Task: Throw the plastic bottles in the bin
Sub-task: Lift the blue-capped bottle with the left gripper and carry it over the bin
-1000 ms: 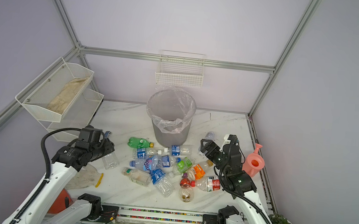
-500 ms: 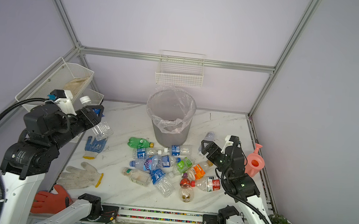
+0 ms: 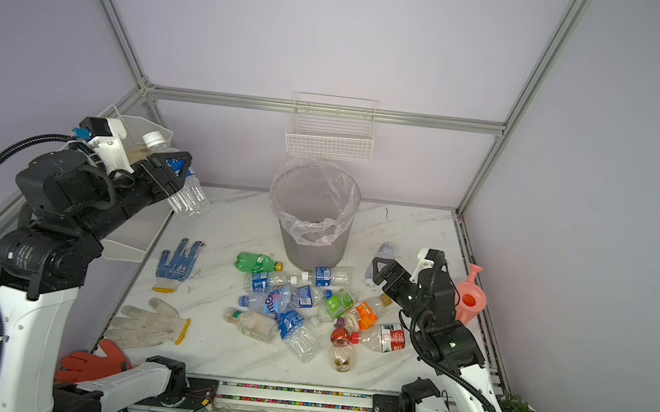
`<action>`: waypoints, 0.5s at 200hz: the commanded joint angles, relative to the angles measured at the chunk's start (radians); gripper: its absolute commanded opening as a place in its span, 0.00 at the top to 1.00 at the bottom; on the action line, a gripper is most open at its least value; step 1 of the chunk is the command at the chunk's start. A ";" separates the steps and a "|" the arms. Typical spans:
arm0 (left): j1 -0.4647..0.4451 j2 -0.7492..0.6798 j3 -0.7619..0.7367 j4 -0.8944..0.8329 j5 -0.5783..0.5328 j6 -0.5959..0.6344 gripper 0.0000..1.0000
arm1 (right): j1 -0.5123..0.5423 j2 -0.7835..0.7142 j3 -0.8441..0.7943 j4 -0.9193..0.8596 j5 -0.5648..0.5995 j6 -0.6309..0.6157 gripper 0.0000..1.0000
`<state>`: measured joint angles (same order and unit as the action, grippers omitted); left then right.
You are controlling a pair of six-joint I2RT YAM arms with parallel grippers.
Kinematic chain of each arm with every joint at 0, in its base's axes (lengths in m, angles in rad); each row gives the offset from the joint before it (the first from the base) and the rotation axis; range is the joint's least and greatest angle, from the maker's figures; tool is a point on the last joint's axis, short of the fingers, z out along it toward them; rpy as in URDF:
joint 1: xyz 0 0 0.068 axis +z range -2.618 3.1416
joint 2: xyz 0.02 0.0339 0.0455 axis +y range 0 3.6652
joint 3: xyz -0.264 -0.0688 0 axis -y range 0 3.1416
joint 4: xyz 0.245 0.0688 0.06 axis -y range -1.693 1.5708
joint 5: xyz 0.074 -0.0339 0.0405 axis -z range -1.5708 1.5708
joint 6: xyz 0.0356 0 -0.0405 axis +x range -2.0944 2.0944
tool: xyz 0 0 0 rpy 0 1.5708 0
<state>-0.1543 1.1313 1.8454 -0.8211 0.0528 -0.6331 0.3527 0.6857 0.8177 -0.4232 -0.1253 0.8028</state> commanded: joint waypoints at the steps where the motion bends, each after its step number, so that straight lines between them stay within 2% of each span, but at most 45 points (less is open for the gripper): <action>1: -0.013 0.013 0.103 0.059 0.029 0.024 0.61 | 0.005 -0.014 0.036 -0.051 0.024 -0.003 0.09; 46: -0.057 0.057 0.125 0.105 0.005 0.019 0.61 | 0.004 -0.010 0.031 -0.045 0.028 -0.006 0.09; 100: -0.191 0.149 0.195 0.117 -0.107 0.078 0.60 | 0.005 -0.006 0.024 -0.038 0.015 -0.007 0.09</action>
<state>-0.2943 1.2484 1.9343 -0.7624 0.0090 -0.6098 0.3527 0.6815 0.8398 -0.4496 -0.1127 0.7990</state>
